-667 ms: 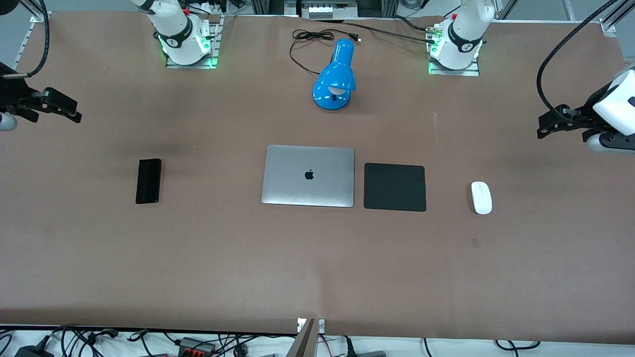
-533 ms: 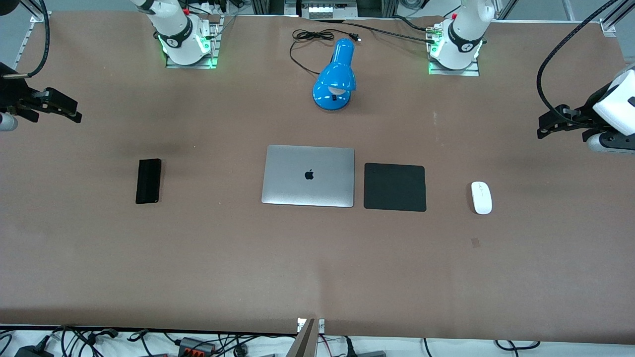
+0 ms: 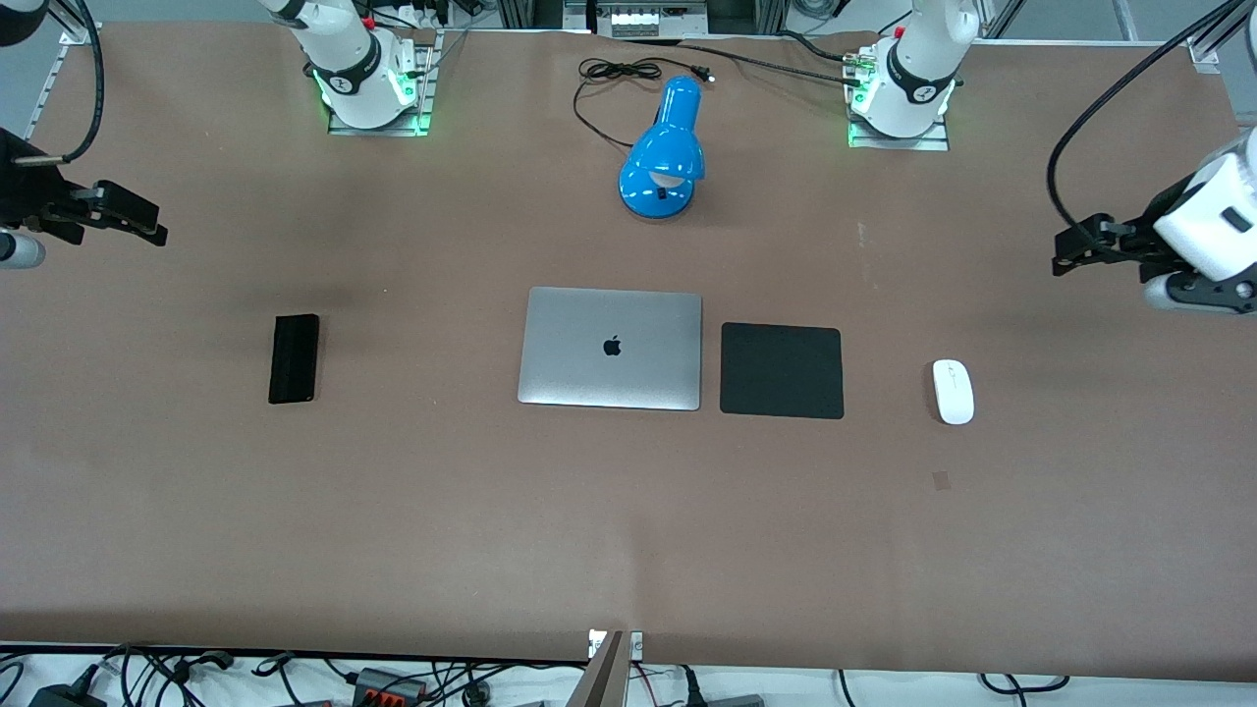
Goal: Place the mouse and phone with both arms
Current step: 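Reach the right gripper to the phone while the left gripper reaches the mouse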
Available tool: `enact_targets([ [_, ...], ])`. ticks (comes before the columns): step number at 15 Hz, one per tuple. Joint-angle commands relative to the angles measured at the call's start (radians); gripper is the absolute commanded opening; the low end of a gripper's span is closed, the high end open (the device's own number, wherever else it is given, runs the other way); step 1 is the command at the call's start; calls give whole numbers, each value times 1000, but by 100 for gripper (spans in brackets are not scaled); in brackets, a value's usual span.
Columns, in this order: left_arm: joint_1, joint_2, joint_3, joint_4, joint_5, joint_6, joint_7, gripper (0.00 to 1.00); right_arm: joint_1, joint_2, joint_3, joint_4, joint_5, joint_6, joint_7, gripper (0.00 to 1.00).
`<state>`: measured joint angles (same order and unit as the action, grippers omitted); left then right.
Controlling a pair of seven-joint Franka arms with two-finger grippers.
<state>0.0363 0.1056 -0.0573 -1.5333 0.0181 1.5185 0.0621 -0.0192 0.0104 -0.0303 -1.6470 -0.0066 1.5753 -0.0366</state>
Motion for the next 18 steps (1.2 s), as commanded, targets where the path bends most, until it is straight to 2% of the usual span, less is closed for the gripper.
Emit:
enact_targets([
  [1,4,38,-2,28,-13,-50,16,100,-10,26,-2,12,2,-12,8,100],
  [4,19,150,2,22,-6,-84,22,100,-16,132,3,15,2,2,-6,100],
  [7,14,220,1,-39,-3,72,-48,100,-15,200,6,27,-4,-1,-5,100],
  [8,8,233,-1,-92,-1,142,-83,100,-15,229,4,27,-15,17,3,100],
  [10,5,243,-1,-222,0,366,-103,100,-16,270,3,6,-18,83,6,100],
  [14,14,266,1,-454,3,811,-90,100,-19,270,0,-173,-52,323,3,100],
  [16,31,310,5,-510,43,952,-84,100,-25,269,0,-262,-52,435,3,100],
  [18,40,338,5,-547,49,1037,-81,100,-28,283,0,-333,-52,558,6,100],
])
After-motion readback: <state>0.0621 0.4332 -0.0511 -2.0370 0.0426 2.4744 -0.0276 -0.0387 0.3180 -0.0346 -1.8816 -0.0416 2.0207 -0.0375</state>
